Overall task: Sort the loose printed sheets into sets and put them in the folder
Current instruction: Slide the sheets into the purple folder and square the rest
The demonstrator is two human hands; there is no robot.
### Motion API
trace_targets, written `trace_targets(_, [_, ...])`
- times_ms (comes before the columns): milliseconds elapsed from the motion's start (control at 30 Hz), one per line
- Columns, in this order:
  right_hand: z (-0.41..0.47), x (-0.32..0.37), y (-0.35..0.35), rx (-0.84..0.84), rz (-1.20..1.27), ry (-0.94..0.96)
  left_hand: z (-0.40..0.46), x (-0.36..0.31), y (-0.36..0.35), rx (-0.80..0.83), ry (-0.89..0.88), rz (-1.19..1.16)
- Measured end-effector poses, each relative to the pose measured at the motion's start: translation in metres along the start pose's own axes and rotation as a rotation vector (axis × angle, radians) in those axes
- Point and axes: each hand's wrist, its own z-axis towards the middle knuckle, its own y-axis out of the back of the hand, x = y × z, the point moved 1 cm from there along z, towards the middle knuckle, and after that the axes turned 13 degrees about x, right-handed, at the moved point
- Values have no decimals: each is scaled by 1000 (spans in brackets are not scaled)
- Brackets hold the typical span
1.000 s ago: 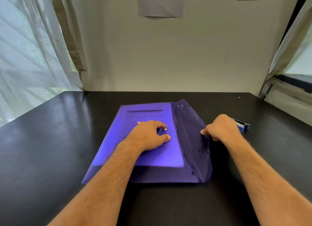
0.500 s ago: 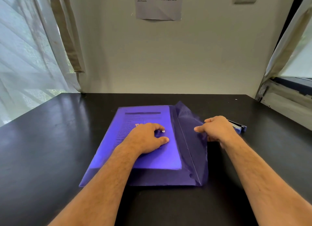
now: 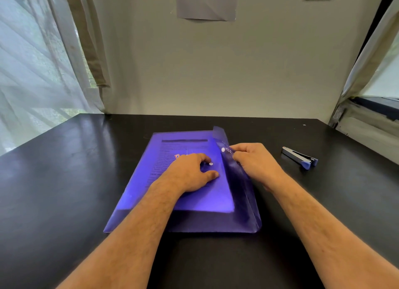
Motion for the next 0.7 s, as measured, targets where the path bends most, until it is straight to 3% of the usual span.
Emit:
trace_targets(267, [0,7,-20,1,-435,50,0,6,11,25,13,-27])
trace_targets(700, [6,9,-26,63,-642,35,-3,1,10,10,21,-34])
